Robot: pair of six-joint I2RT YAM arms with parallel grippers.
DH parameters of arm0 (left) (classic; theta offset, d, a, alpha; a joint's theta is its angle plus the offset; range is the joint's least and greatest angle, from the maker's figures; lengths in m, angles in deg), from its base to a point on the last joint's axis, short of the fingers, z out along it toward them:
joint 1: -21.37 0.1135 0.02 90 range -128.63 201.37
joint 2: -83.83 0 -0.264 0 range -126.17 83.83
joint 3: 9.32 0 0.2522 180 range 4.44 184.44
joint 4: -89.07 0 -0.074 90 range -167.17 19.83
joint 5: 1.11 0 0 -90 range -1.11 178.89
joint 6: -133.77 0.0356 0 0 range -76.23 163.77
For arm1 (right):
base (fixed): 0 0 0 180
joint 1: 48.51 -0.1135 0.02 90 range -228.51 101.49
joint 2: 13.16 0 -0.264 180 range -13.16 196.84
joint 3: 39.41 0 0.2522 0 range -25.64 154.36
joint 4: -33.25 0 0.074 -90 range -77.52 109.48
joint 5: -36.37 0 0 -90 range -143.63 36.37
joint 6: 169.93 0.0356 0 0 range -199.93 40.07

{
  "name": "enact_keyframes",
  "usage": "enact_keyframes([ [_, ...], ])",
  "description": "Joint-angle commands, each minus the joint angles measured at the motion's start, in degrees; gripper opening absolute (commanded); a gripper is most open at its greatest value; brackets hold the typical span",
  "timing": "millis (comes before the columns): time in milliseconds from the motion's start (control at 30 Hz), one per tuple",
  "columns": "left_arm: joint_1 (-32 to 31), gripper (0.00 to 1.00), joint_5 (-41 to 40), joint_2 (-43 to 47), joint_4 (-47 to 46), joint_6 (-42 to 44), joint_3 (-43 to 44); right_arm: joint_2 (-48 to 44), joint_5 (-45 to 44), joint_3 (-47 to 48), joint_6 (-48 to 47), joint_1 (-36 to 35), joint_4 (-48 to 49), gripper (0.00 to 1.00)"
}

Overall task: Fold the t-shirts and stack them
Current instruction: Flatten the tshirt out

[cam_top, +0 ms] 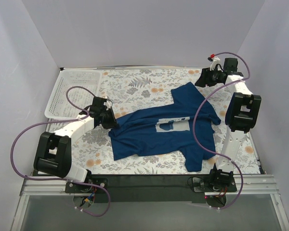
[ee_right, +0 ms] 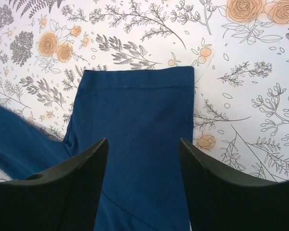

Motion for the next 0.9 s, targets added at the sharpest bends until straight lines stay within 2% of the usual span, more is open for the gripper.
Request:
enact_keyframes([
  [0, -1.45, 0.00, 7.34, 5.49, 4.33, -2.79, -3.27, -2.12, 1.14, -0.93, -0.74, -0.21, 0.27, 0.56],
  [167, -1.54, 0.00, 3.92, 10.24, 5.92, -4.19, -6.96, -2.82, 1.67, -2.69, -0.74, -0.21, 0.36, 0.56],
  [267, -1.46, 0.28, -0.12, 14.28, 6.10, -5.42, -7.14, -3.43, 1.58, -3.40, -1.09, -0.21, 0.27, 0.57],
  [333, -1.46, 0.39, -2.49, 15.60, 6.45, -5.95, -6.26, -3.70, 1.58, -3.92, -1.18, -0.30, 0.27, 0.56],
  [367, -1.46, 0.41, -3.46, 16.65, 6.54, -5.95, -5.91, -3.96, 1.58, -4.10, -1.27, -0.30, 0.36, 0.57],
  [567, -1.46, 0.45, -8.30, 14.74, 5.58, -5.34, -3.37, -3.96, 2.02, -4.28, -1.10, -0.21, 0.36, 0.56],
  [700, -1.19, 0.45, -10.23, 6.66, -0.04, -6.83, -0.12, -3.87, 2.20, -4.89, -1.01, -0.21, 0.36, 0.57],
  [867, -1.19, 0.43, -10.41, -1.86, -1.99, -7.18, 4.45, -4.49, 1.93, -5.77, -1.71, -0.21, 0.36, 0.57],
])
